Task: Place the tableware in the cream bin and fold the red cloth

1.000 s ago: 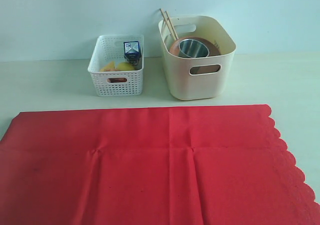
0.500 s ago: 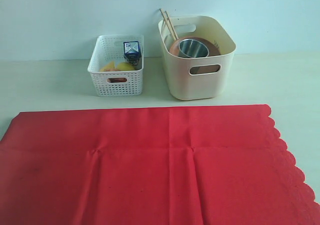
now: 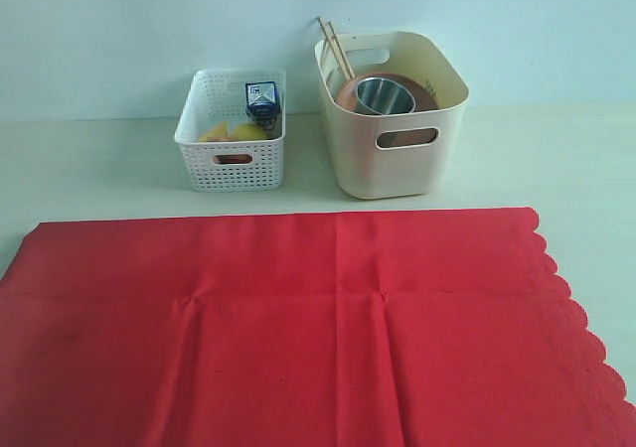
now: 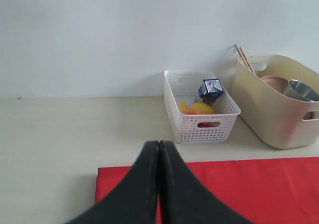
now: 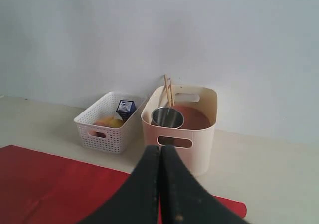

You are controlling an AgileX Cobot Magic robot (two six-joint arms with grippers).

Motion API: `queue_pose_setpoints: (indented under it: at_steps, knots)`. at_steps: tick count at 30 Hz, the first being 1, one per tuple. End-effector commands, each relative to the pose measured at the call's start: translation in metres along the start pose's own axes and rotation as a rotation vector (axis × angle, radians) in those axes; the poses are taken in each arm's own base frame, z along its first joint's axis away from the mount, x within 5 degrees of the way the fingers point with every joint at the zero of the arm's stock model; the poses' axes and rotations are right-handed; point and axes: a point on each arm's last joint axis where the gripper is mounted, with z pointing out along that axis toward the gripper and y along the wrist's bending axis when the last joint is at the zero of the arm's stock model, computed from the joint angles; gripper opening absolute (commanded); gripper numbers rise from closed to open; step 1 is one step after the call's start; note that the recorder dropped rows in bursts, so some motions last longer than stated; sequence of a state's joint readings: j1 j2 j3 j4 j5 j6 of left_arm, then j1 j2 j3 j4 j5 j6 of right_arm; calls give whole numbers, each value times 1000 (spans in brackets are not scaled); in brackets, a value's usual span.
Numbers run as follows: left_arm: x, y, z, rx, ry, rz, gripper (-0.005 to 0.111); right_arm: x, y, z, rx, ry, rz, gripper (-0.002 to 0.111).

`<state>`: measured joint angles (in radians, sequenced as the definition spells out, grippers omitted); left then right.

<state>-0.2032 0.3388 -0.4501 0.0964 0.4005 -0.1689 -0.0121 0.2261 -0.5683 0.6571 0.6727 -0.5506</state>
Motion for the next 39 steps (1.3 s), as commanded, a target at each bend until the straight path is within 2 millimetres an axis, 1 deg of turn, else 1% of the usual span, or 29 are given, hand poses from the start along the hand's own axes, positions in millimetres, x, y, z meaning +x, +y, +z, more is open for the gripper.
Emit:
queue_pose_setpoints:
  at_steps: [1,7,14,16,18,20,22,25,28,31,35,39]
  knots:
    - [-7,-1,0,15,-57,2,1,0,0,0,3,-8,6,0]
    - [-2,0,9,-4,21,39,1,0,0,0,3,-8,6,0]
    - [12,0,35,-25,216,20,1,0,0,0,3,-8,6,0]
    - [11,0,42,-33,262,2,1,0,0,0,3,-8,6,0]
    - [5,0,47,-42,300,2,0,0,0,0,3,-8,6,0]
    - [1,1,56,-63,376,25,0,0,0,0,3,-8,6,0]
    - [4,3,68,-92,481,62,0,0,0,0,3,-8,6,0]
    - [15,3,91,-108,628,68,0,0,0,0,3,-8,6,0]
    - [17,2,110,-113,715,58,0,0,0,0,3,-8,6,0]
    - [21,3,125,-123,781,57,0,0,0,0,3,-8,6,0]
    - [27,14,142,-164,855,-24,0,0,0,0,3,-8,6,0]
    - [34,30,156,-124,922,-124,0,0,0,0,3,-8,6,0]
